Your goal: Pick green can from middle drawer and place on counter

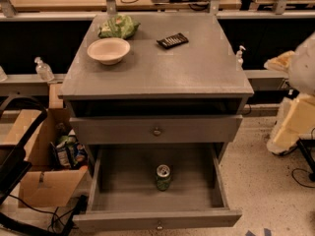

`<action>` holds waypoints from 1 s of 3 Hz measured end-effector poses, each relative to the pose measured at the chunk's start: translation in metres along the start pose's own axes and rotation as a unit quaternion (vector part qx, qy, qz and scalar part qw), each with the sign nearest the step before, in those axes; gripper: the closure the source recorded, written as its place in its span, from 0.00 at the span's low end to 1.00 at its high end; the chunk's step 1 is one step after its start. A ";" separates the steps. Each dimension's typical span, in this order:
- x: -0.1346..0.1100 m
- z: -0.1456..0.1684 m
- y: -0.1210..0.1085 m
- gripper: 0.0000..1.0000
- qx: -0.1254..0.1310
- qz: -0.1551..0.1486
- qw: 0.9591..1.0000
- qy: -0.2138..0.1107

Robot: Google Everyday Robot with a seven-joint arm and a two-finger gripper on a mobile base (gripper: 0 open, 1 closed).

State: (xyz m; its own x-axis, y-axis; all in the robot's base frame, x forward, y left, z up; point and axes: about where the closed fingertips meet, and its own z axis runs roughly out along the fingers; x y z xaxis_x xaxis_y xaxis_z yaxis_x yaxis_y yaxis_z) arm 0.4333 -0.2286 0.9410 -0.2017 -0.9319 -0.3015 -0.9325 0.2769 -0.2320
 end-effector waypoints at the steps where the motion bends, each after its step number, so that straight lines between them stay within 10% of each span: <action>1: 0.031 0.037 0.001 0.00 0.016 0.014 0.995 -0.094; 2: 0.046 0.058 -0.005 0.00 0.047 0.025 0.979 -0.196; 3: 0.050 0.049 0.001 0.00 0.059 0.021 0.971 -0.231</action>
Offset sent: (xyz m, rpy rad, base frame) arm 0.0045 -0.0254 -0.0601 0.7224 -0.4215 0.2157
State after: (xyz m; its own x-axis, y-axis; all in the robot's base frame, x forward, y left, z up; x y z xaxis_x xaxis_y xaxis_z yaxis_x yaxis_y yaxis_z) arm 0.4369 -0.2636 0.8801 -0.0568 -0.7223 -0.6892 -0.8797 0.3627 -0.3076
